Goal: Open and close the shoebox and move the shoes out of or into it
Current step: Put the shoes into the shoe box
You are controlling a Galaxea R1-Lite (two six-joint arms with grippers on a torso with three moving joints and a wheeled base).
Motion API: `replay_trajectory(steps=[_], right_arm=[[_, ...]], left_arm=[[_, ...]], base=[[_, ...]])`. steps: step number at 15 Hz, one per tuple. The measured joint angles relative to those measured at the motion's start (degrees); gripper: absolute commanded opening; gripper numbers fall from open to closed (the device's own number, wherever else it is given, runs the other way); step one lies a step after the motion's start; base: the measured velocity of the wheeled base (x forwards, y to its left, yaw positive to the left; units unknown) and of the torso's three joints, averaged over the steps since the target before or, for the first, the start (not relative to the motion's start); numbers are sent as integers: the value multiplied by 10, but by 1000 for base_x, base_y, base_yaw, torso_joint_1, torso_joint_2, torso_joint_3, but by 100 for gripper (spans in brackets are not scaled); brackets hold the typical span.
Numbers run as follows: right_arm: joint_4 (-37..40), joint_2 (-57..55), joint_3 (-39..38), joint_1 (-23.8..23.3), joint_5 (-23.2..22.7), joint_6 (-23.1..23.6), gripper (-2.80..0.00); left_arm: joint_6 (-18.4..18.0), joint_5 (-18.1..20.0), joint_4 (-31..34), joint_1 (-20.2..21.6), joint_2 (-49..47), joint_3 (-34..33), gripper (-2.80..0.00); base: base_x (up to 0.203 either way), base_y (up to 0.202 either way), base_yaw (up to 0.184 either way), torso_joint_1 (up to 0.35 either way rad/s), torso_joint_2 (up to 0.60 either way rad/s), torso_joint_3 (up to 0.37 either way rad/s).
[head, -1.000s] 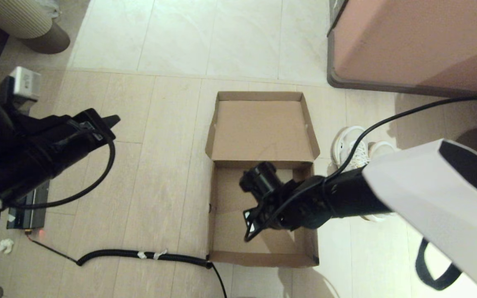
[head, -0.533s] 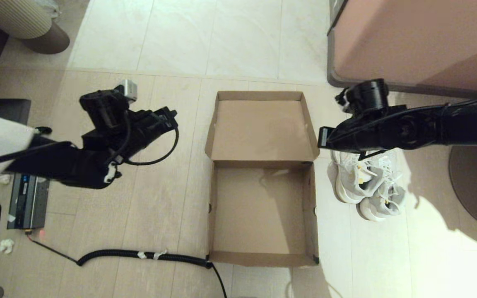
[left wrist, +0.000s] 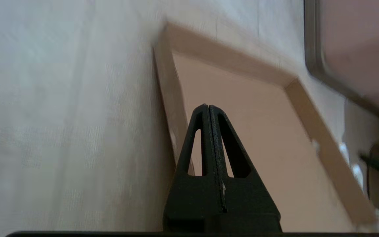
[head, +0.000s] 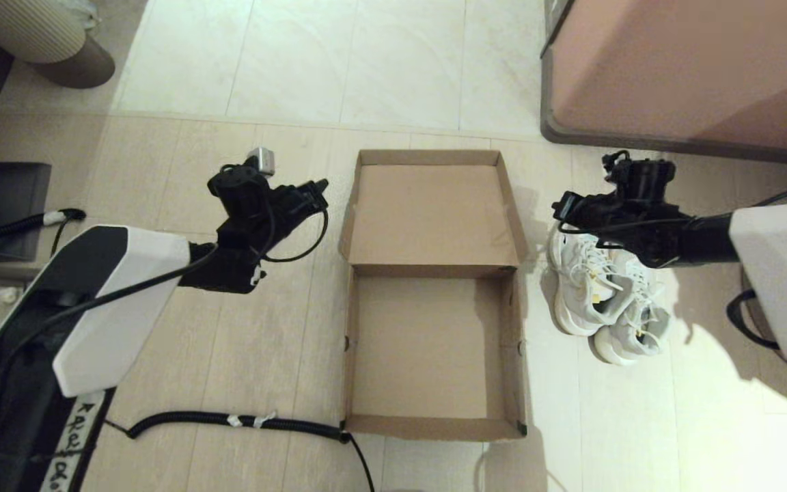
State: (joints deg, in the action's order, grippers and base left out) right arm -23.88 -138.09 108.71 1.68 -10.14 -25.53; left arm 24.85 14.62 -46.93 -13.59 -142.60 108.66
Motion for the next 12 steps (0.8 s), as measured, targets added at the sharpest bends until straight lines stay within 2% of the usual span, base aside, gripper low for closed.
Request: replay_trajectory(steps=[3,6,9,12], right_arm=[[-53,-63,29,0,-38,-92,-280],[-76,-94,34,9,-45,-147,-280],[-83,-108,35,19,-74,-191,-280],[-82,-114,34,23,-106,-202,-280]], left_arm=[[43,1,-3,-1,-37,11,-280],[52,0,-4,-9,-48,13,-280],[52,-3,-4,-11,-53,13,-280],[52,-3,-5,-15,-57,13,-280]], base=[[0,0,0,0,0,0],[0,0,0,0,0,0],[0,0,0,0,0,0],[0,0,0,0,0,0]])
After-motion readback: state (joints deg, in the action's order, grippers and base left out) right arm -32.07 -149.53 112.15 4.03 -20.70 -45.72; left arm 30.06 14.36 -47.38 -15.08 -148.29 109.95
